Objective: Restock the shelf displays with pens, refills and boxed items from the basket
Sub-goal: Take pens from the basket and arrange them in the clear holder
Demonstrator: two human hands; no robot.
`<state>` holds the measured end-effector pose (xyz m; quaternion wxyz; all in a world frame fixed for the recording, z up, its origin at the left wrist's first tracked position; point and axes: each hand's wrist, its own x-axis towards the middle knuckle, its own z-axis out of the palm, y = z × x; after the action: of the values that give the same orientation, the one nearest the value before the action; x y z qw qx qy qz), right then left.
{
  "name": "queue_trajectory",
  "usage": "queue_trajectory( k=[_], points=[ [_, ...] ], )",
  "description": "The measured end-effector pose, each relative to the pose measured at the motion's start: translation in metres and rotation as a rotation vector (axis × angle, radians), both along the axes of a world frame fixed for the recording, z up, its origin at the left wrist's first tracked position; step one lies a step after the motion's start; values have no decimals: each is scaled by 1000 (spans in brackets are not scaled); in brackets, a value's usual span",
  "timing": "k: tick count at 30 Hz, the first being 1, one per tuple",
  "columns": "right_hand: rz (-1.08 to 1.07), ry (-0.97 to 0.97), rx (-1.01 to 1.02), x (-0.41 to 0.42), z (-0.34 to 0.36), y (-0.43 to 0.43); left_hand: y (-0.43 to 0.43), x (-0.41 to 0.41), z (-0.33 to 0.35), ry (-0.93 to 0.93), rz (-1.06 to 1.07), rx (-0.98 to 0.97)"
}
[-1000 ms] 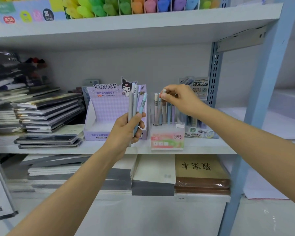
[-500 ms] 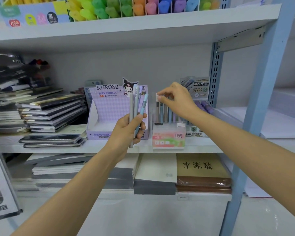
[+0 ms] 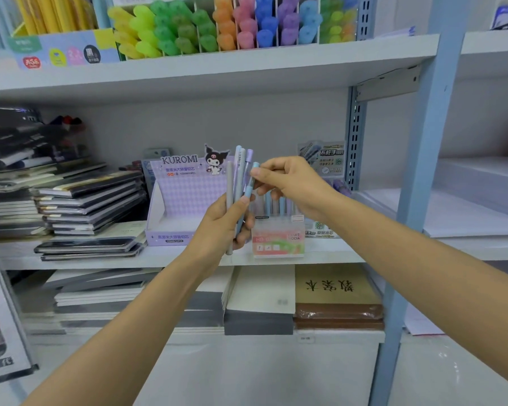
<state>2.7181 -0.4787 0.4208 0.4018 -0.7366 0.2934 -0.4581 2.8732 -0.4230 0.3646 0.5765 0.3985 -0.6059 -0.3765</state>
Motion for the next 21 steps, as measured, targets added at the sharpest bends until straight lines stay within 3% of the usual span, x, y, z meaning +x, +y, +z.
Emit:
queue_trajectory(
  k=[9, 21],
  points=[
    [-216, -384, -40, -27, 22, -7, 1, 5, 6, 101, 157, 41],
    [-405, -59, -308, -29, -7, -43, -3, 4, 4, 99, 209, 3]
  ],
)
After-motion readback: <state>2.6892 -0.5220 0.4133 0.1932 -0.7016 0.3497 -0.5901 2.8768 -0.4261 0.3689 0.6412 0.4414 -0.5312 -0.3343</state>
